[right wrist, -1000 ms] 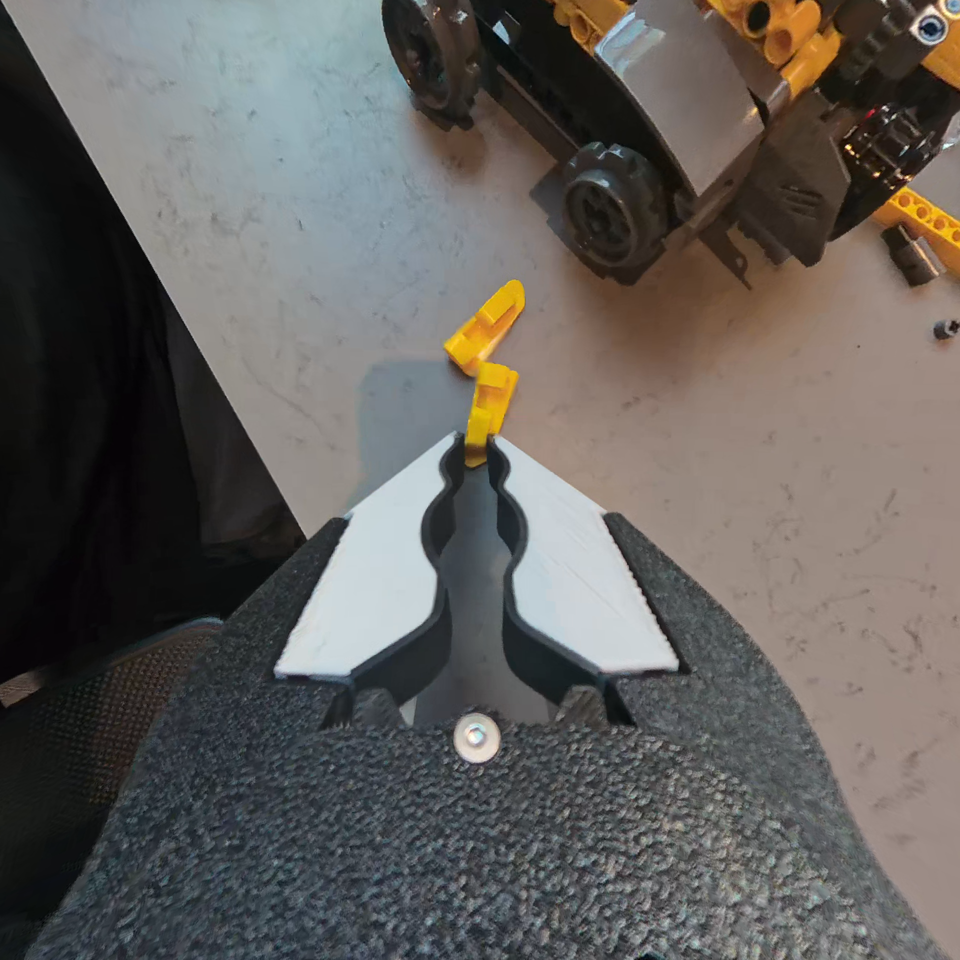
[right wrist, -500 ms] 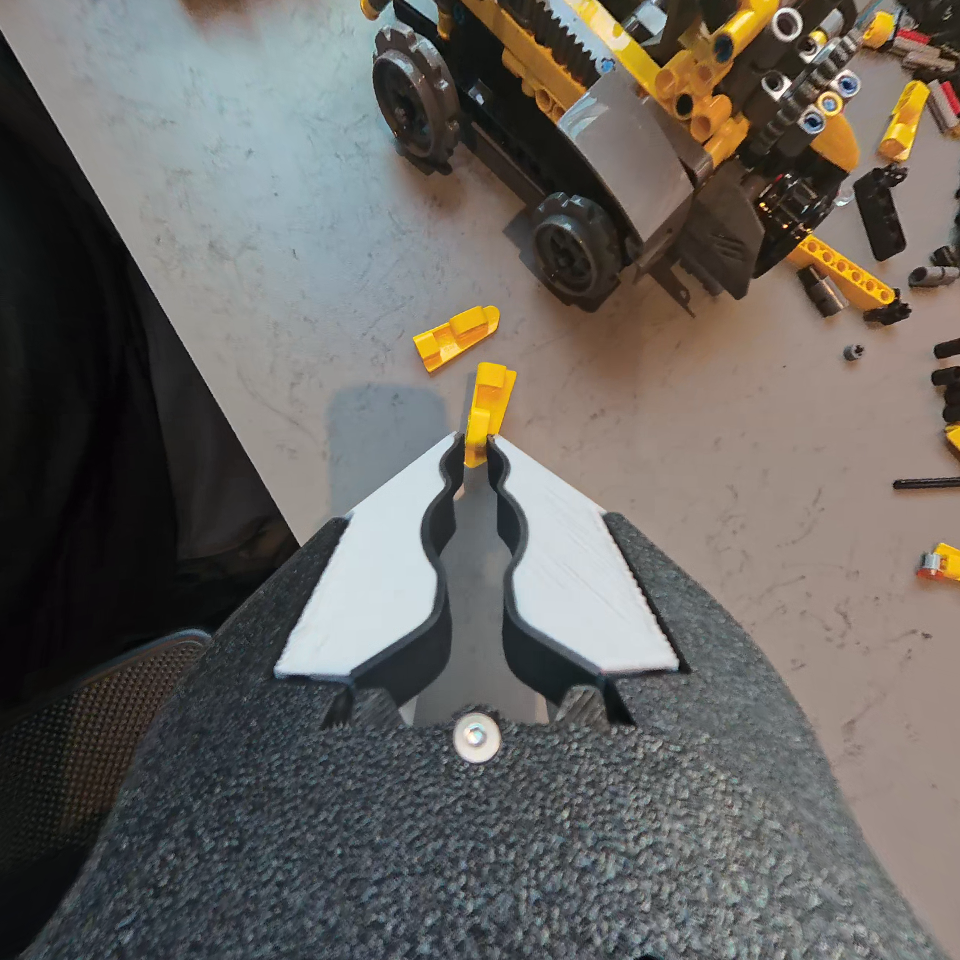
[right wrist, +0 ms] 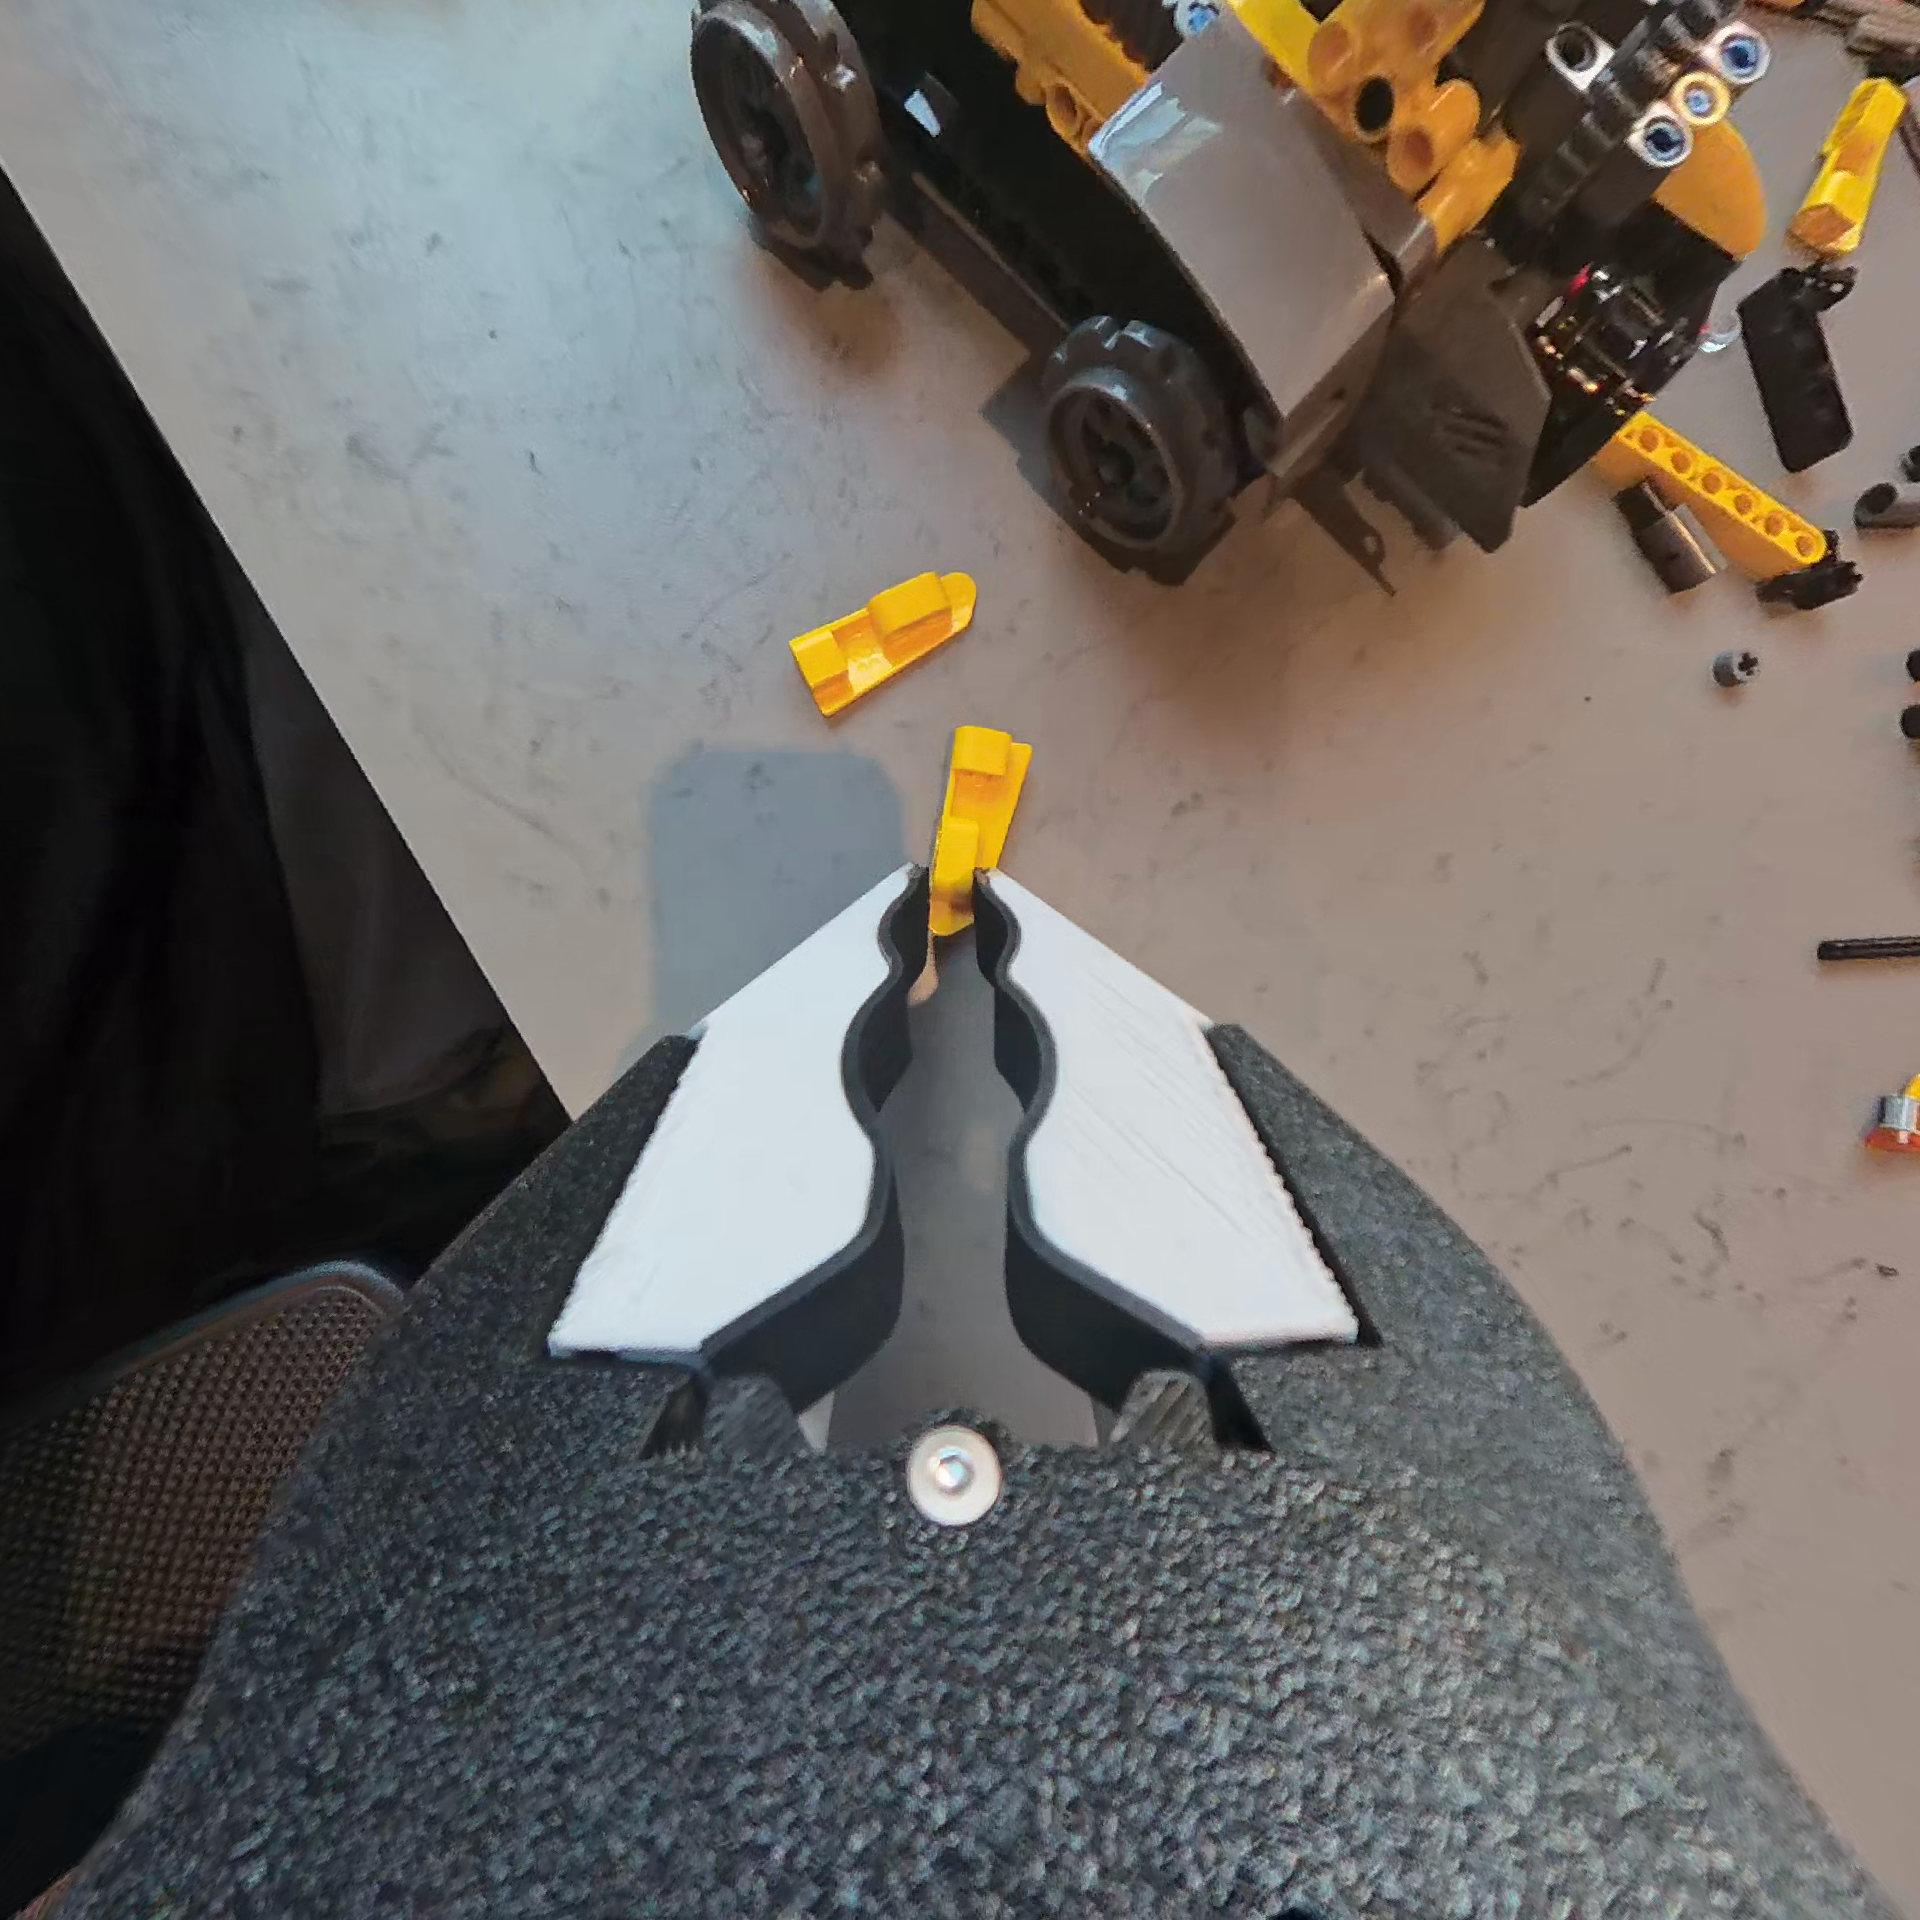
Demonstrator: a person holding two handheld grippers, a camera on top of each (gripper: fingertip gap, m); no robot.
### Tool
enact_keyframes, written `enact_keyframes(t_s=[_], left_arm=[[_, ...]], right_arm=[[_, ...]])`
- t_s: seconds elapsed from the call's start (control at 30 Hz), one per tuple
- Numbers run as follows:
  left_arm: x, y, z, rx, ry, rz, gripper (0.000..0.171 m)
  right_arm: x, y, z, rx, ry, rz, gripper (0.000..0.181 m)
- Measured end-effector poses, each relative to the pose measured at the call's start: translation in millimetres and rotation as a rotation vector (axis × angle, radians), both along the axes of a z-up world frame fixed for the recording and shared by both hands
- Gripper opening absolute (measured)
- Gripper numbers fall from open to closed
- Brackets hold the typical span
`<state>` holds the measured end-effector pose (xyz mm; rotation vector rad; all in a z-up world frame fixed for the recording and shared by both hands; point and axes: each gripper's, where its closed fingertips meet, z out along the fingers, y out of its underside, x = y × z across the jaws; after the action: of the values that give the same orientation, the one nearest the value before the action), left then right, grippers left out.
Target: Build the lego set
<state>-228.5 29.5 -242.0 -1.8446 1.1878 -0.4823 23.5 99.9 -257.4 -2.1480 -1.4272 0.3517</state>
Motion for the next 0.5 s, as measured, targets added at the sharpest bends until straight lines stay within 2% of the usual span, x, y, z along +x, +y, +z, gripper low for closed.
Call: enact_keyframes(t_s=[0.1, 0.3, 0.5], left_arm=[[0, 0, 0, 0.003, -0.002, -0.003, 0.051], [0, 1, -1, -0.021, -0.004, 0.003, 0.053], [0, 1, -3, -0.027, 0.006, 0.006, 0.053]], right_arm=[[4, -1, -6, -0.044, 0.006, -0.015, 0.009], [3, -5, 4, -0.05, 0.073, 0.002, 0.009], [-3, -4, 10, -0.053, 0.115, -0.013, 0.023]])
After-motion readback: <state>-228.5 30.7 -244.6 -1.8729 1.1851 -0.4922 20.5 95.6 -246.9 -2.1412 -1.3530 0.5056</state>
